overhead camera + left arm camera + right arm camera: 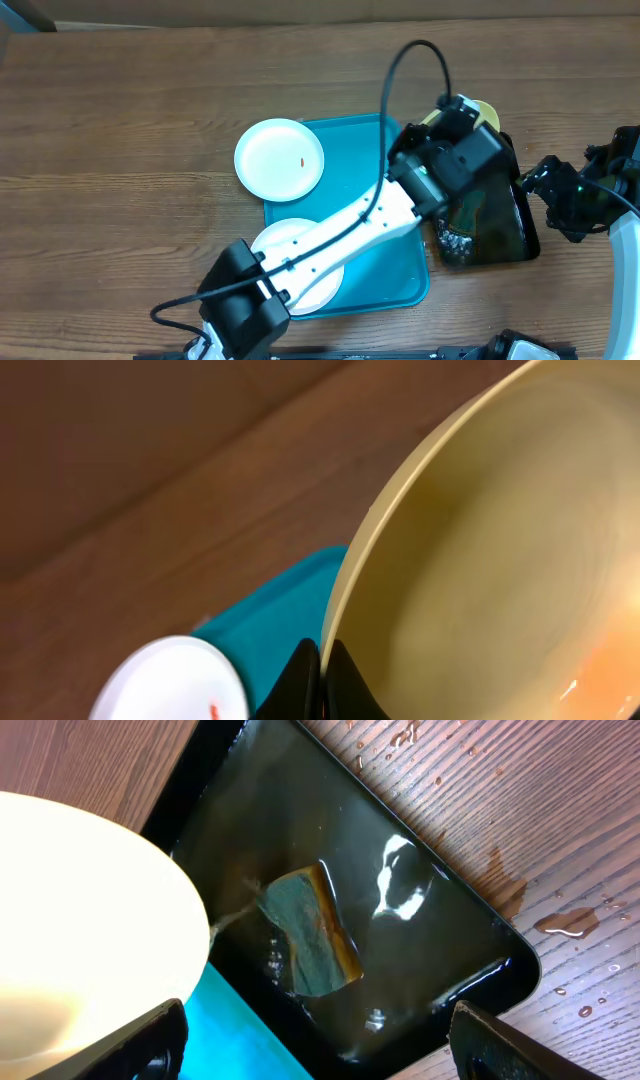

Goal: Clean dirty plates on tray and stack at the side
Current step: 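Lift the yellow-green plate with the left gripper and place it left of tray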

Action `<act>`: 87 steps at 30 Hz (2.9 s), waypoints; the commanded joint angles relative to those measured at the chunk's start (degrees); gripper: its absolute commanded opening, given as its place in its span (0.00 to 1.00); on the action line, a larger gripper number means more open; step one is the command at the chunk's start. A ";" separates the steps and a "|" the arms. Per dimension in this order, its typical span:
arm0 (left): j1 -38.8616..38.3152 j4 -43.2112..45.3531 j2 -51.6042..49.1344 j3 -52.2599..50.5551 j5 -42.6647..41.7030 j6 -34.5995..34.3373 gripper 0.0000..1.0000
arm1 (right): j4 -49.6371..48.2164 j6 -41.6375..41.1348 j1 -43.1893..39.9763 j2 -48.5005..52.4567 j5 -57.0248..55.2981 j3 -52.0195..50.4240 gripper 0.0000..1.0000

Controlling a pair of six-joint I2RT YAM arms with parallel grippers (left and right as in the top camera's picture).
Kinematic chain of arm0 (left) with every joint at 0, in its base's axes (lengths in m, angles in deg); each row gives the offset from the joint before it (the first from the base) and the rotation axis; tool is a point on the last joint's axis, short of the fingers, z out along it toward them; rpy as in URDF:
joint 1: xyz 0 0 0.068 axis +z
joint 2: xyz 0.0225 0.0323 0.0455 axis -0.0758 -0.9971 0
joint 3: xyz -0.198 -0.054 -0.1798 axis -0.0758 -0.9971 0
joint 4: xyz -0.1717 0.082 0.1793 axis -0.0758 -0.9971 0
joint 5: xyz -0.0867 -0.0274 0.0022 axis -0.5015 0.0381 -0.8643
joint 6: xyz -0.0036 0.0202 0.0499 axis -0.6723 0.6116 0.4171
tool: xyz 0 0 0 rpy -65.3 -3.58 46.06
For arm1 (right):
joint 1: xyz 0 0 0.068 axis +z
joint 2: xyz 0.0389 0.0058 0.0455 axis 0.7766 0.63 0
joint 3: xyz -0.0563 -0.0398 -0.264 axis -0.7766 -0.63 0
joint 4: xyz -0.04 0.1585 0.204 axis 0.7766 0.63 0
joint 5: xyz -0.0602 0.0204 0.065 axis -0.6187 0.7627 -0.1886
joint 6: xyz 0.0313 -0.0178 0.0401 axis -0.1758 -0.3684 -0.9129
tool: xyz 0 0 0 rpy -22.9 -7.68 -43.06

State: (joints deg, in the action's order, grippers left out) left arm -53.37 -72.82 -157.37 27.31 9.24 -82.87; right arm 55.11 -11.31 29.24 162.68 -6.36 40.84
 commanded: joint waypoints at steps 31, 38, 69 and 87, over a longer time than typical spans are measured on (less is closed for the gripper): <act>-6.60 12.31 -0.17 1.31 20.26 18.73 0.04 | -0.13 0.48 -0.17 -0.26 0.70 0.28 0.85; -6.60 12.31 -0.17 1.29 20.24 18.71 0.04 | -0.13 0.50 -0.17 -0.26 0.68 0.28 0.85; 32.68 -34.07 23.65 1.99 -21.14 -21.59 0.04 | 0.42 0.48 -0.17 -0.26 0.70 0.28 0.85; 93.77 -17.42 23.71 -33.57 -39.23 -17.92 0.04 | 0.28 0.48 -0.17 -0.26 0.70 0.28 0.85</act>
State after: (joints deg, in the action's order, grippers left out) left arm 38.30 -94.46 -134.03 0.21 -26.91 -101.30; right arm 55.72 -11.05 29.24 162.68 -5.94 40.84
